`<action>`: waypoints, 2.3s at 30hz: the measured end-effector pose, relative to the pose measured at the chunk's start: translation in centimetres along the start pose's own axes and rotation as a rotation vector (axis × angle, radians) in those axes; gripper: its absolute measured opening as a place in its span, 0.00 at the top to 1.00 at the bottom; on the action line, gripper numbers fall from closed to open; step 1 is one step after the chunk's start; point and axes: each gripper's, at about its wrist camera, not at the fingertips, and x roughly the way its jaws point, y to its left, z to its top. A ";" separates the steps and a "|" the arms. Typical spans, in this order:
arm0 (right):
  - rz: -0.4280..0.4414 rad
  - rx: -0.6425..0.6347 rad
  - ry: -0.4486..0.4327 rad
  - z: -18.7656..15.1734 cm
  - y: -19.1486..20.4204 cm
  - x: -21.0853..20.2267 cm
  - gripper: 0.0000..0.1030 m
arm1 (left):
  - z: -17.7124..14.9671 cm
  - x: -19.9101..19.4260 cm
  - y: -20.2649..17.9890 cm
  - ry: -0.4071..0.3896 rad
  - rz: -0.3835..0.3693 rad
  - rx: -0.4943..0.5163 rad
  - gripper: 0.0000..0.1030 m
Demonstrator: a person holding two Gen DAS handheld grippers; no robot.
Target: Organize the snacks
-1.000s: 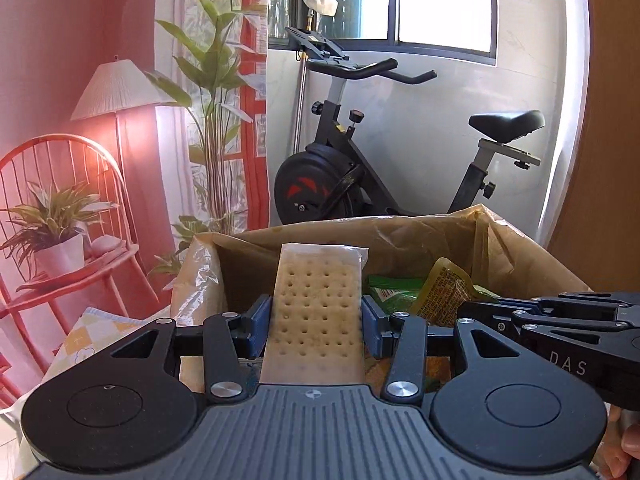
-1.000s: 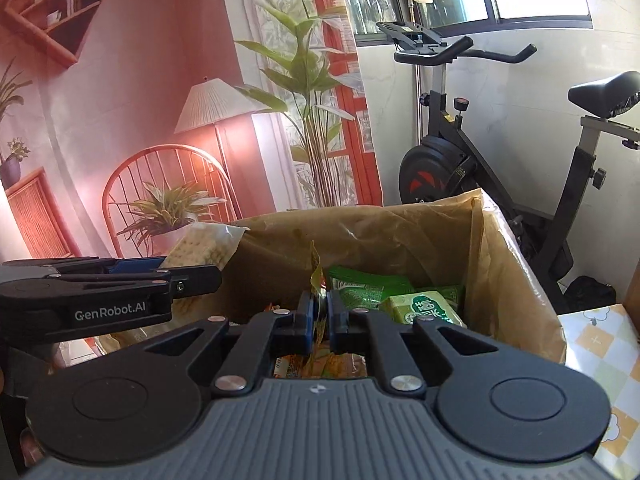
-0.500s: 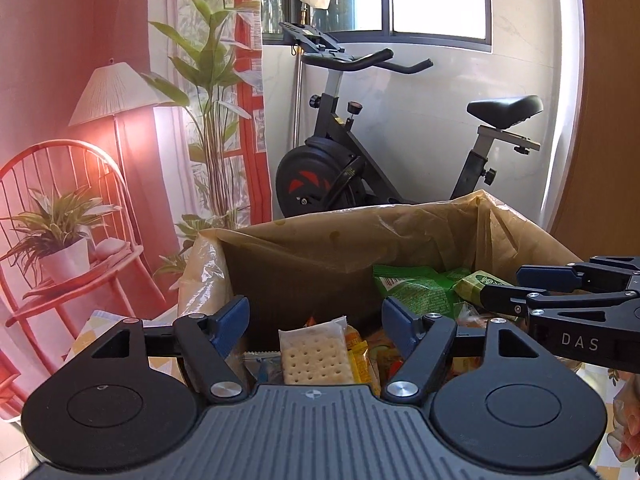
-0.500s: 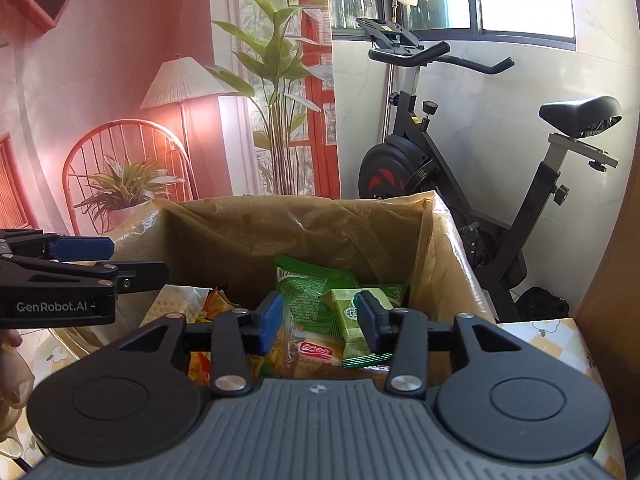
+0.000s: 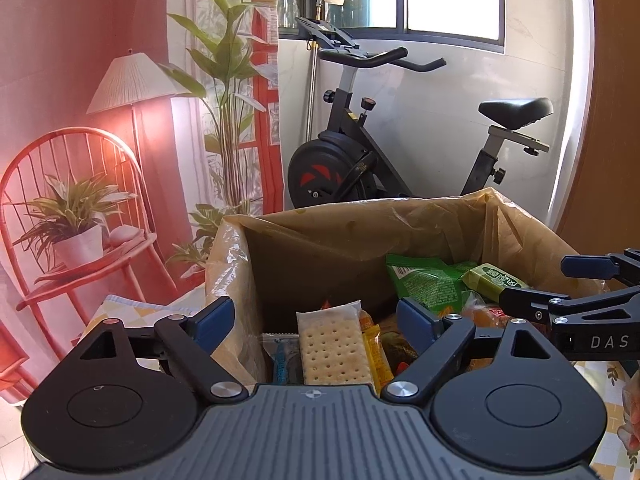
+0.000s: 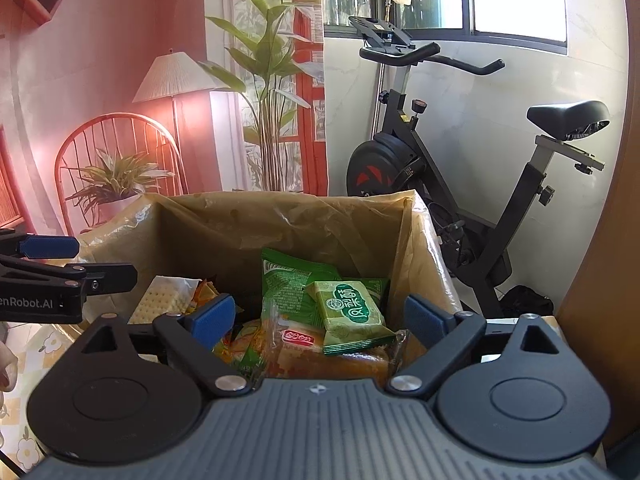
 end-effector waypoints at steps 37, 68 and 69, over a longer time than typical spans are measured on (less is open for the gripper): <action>-0.019 0.024 -0.216 -1.6 3.1 -16.8 0.01 | -1.0 -16.6 -3.1 -0.170 0.146 0.007 0.08; 0.001 0.044 -0.209 -2.0 2.7 -17.0 0.01 | -1.7 -17.7 -3.3 -0.188 0.146 -0.046 0.08; 0.001 0.043 -0.209 -2.0 2.7 -17.0 0.01 | -1.7 -17.8 -3.3 -0.189 0.146 -0.048 0.08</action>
